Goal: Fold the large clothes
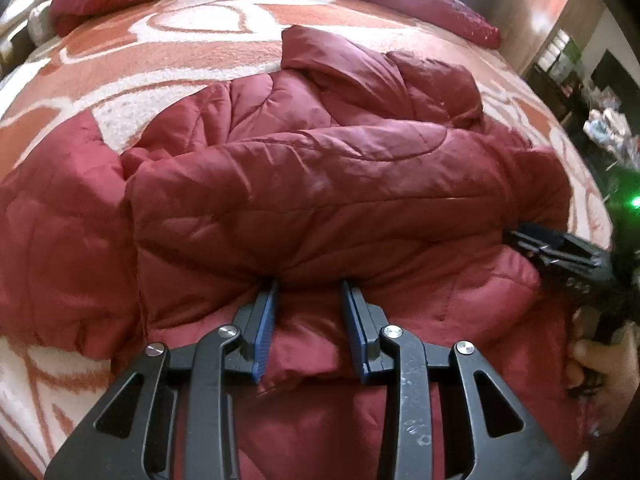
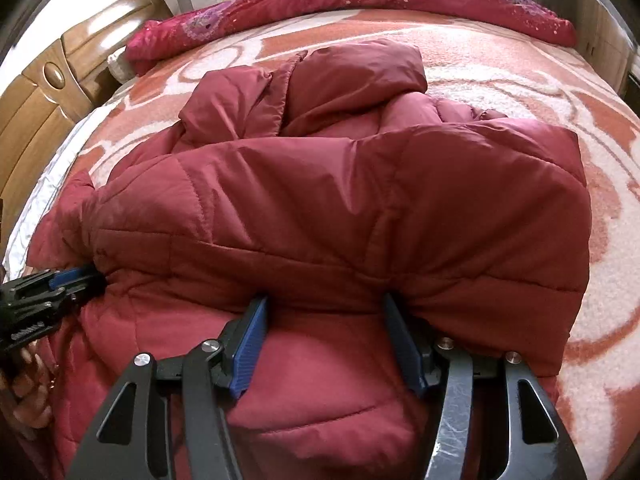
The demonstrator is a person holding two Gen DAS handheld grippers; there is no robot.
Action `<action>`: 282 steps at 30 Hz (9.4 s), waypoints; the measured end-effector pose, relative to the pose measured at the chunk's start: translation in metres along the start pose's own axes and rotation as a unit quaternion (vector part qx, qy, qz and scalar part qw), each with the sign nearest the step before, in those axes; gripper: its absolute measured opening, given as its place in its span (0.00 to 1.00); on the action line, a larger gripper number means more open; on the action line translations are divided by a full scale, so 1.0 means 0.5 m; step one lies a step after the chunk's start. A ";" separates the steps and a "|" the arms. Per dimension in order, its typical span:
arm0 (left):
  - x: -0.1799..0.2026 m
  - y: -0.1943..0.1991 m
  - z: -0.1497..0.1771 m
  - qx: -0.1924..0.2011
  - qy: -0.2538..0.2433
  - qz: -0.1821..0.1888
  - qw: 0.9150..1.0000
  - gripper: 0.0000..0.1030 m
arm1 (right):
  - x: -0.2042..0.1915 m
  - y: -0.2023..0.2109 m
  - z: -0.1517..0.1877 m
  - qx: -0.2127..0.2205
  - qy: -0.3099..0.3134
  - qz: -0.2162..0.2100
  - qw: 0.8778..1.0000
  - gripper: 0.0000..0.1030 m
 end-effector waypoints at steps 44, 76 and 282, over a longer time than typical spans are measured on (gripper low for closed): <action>-0.664 0.033 0.172 0.028 0.437 -0.020 0.899 0.72 | -0.137 0.258 0.200 0.050 -0.025 -0.119 0.991 0.65; -0.490 0.234 0.014 0.195 0.294 -0.041 0.935 0.06 | -0.103 0.241 0.207 0.040 -0.046 -0.131 0.989 0.65; -0.249 0.249 0.448 -0.010 0.065 0.022 0.998 0.59 | 0.137 0.441 0.505 0.047 -0.182 -0.095 0.978 0.73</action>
Point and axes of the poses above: each gripper's, at about its wrist camera, not at the fingertips, and y roughly against the way its jaws point, x to its right, z to its underside, the point moved 5 cm from there along -y, roughly the way its jaws point, and after that the axes turned 11 degrees about -z, right-handed, at the moved point
